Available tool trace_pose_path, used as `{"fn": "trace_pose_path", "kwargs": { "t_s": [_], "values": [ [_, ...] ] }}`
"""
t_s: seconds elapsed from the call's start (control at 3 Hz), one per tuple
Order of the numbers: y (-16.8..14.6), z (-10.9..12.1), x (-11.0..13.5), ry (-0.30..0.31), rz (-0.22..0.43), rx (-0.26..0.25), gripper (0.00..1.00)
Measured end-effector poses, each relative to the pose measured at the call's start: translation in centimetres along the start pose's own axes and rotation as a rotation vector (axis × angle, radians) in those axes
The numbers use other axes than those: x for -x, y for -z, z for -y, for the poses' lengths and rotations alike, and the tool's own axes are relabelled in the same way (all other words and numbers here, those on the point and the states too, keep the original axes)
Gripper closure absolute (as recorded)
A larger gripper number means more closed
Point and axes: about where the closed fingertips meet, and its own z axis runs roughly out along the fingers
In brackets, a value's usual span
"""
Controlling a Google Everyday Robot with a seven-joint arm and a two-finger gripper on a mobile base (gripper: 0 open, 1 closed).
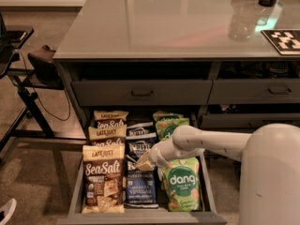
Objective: Pick blue chip bag from middle drawer and place on counter
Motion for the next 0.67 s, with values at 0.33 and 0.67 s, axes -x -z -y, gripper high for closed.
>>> {"fn": "trace_pose_path", "kwargs": {
  "t_s": [0.33,0.67],
  "values": [
    [-0.2,-0.6,1.0,0.002,0.008,0.000,1.00],
    [0.4,-3.5,5.3,-0.036,0.031,0.011,1.00]
  ]
}}
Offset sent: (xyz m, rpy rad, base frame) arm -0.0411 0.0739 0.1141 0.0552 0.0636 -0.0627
